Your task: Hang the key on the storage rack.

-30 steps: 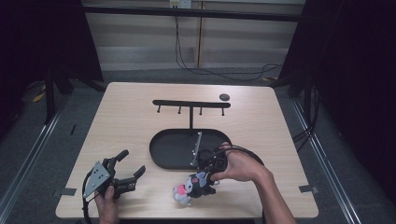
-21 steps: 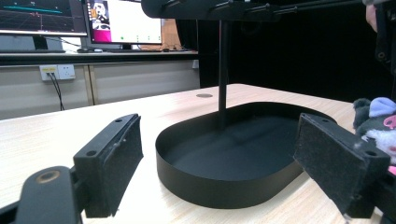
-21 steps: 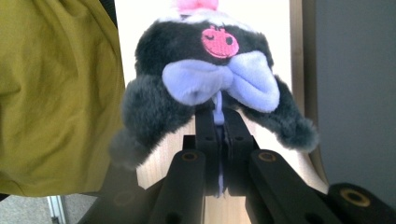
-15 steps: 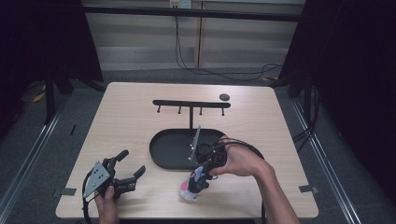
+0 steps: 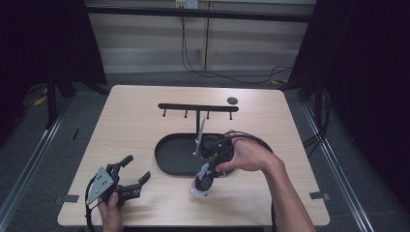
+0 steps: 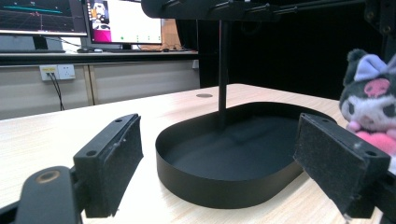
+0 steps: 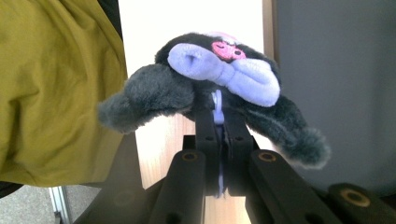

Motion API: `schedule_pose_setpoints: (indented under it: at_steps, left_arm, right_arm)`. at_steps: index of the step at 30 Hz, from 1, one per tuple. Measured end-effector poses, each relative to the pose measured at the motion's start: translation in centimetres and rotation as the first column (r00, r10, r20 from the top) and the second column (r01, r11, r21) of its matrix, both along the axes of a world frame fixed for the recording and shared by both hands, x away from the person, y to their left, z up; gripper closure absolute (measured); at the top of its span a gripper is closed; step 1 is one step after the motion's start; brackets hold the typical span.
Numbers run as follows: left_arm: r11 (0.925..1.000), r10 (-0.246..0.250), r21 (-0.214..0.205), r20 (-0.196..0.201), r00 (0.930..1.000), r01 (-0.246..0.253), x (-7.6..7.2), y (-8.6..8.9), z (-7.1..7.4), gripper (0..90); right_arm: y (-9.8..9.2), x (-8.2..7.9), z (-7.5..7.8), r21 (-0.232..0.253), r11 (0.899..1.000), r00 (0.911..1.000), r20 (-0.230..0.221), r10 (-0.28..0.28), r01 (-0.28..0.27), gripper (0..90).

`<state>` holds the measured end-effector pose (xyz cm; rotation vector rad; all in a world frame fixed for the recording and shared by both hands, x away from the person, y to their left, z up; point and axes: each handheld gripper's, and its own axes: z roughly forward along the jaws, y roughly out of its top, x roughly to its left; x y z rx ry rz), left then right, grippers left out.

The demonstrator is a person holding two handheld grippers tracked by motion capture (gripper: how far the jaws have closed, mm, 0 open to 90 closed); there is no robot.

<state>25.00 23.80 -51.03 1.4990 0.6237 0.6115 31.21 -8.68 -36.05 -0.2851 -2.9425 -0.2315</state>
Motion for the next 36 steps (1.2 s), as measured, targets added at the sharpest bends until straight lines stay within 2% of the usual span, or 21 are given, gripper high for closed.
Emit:
schedule_pose_setpoints:
  at_steps: [4,8,16,18,28,29,34,36]
  left_arm:
    - [1.0000,0.000,0.000,0.000,1.0000,0.000,0.0,0.0,0.0,15.1]
    - [1.0000,0.000,0.000,0.000,1.0000,0.000,0.0,0.0,0.0,15.1]
    - [1.0000,0.000,0.000,0.000,1.0000,0.000,0.0,0.0,0.0,15.1]
    - [1.0000,0.000,0.000,0.000,1.0000,0.000,0.0,0.0,0.0,15.1]
    - [1.0000,0.000,-0.003,-0.002,1.0000,0.000,0.0,0.0,0.0,15.1]
    - [1.0000,0.000,-0.001,0.001,1.0000,0.000,0.0,0.0,0.0,15.1]
    - [1.0000,-0.001,-0.001,0.001,1.0000,0.001,0.0,0.0,0.0,15.2]
    - [1.0000,-0.001,-0.001,0.001,1.0000,0.001,0.0,0.0,0.0,15.1]
  right_arm:
    - [0.3,0.6,1.1,0.009,1.000,1.0000,0.008,-0.004,0.004,87.2]
    - [0.8,1.2,1.9,-0.006,1.000,0.9998,0.018,0.006,-0.006,87.2]
    - [1.7,2.5,2.8,-0.022,1.000,0.9997,0.022,0.005,-0.005,87.1]
    - [1.7,2.6,2.8,-0.013,1.000,0.9996,0.027,0.008,-0.008,87.1]
    - [2.5,4.2,4.5,-0.021,1.000,0.9986,0.049,0.019,-0.018,87.1]
    - [2.5,4.6,4.9,-0.006,1.000,0.9985,0.054,-0.001,0.001,87.1]
    - [2.2,5.9,5.0,-0.010,1.000,0.9987,0.043,-0.026,0.026,87.1]
    - [2.1,6.5,5.2,0.006,0.999,0.9986,0.040,-0.034,0.034,87.1]
